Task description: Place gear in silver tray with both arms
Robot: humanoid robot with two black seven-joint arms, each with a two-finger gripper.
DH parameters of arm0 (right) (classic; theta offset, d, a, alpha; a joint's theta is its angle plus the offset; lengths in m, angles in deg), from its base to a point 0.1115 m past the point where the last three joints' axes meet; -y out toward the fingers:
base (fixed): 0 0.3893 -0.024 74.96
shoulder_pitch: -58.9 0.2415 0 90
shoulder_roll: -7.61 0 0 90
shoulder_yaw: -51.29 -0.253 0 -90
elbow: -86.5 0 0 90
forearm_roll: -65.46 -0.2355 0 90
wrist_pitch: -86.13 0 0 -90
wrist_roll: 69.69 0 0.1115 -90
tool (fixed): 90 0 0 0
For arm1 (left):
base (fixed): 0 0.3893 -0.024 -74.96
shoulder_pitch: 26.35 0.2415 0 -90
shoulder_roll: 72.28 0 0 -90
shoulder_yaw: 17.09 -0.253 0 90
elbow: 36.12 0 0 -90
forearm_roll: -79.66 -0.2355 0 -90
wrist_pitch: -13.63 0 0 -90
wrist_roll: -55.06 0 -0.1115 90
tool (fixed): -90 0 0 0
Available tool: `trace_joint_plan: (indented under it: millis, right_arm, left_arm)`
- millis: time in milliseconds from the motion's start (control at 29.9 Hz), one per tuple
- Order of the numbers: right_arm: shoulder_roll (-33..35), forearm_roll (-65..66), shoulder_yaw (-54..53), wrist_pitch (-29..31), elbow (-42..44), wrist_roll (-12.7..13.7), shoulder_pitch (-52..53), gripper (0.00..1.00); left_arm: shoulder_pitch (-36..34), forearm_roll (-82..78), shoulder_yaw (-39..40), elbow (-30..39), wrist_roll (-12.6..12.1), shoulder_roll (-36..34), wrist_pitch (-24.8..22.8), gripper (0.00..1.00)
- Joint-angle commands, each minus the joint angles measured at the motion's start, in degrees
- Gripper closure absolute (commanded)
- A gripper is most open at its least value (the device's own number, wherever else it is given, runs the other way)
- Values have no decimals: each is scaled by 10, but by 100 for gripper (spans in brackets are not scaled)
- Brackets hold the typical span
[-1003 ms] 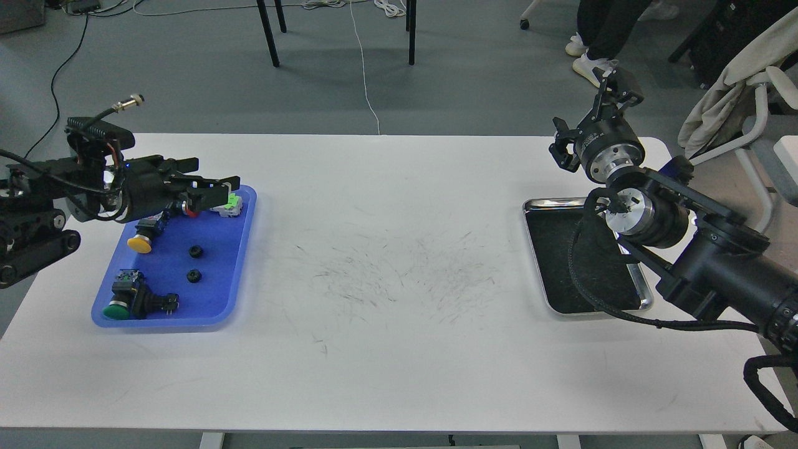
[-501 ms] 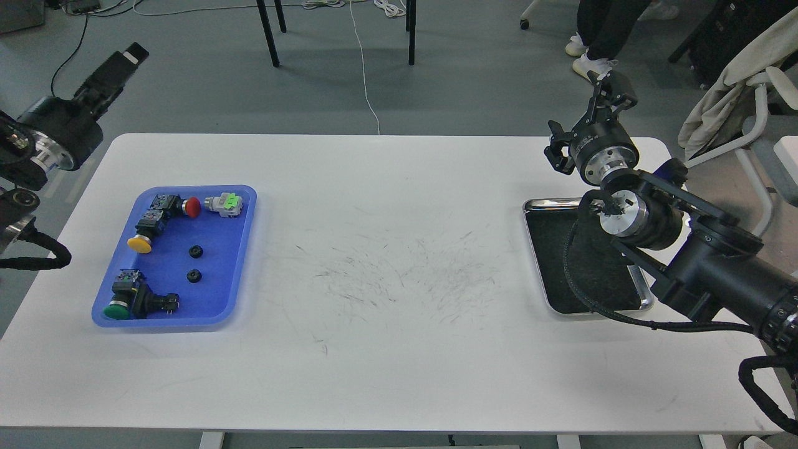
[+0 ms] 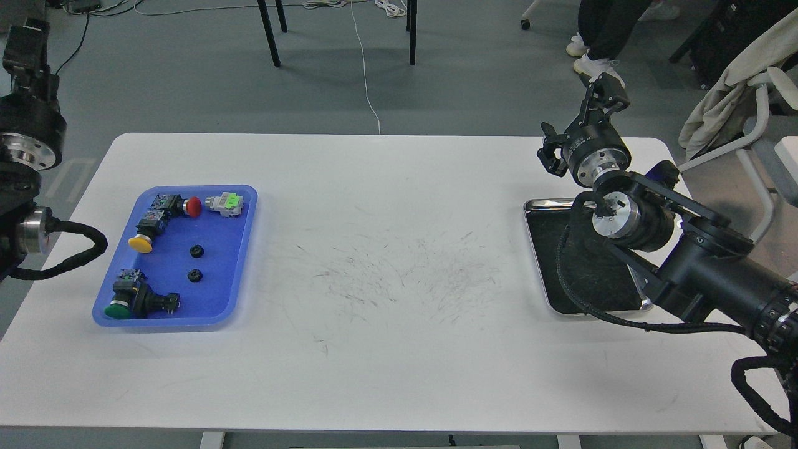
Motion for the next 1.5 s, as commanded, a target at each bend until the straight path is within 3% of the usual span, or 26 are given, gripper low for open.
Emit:
trace_joint_plan:
  millis: [0,67,234,468,668,969,1337,1471]
  right_arm:
    - [-4,0,-1,0,-1,0,-1,1]
    - [-4,0,-1,0,0,0,-1,1]
    - [-2,0,-1,0,-1,0,-2,1]
    - [-3,0,-1,-1,-4,0,-1,1]
    - [-4,0,-1,-4,-4,0,-1,1]
    - [3,0,2,-6,-5,0,3,1]
    - [6,0,6,-5,-4,0,3,1]
    - [9,0,7,-5,-4,0,3,1]
  left_arm:
    - [-3,-32,-70,-1,0,15,-22,6]
    - [-33,-55,-148,24,0,-1,-65,6]
    - [-71,-150,-300,30,0,-15,-73,6]
    - [-89,-313,-402,16,0,-36,-67,6]
    - [-87,-442,-440,-48,0,-21,-44,6]
    - [-87,-474,-498,-116,0,48,-20,9]
    - [-105,-475,-567,-117,0,79,24,14]
    - [-91,-472,-573,-124,0,79,34,21]
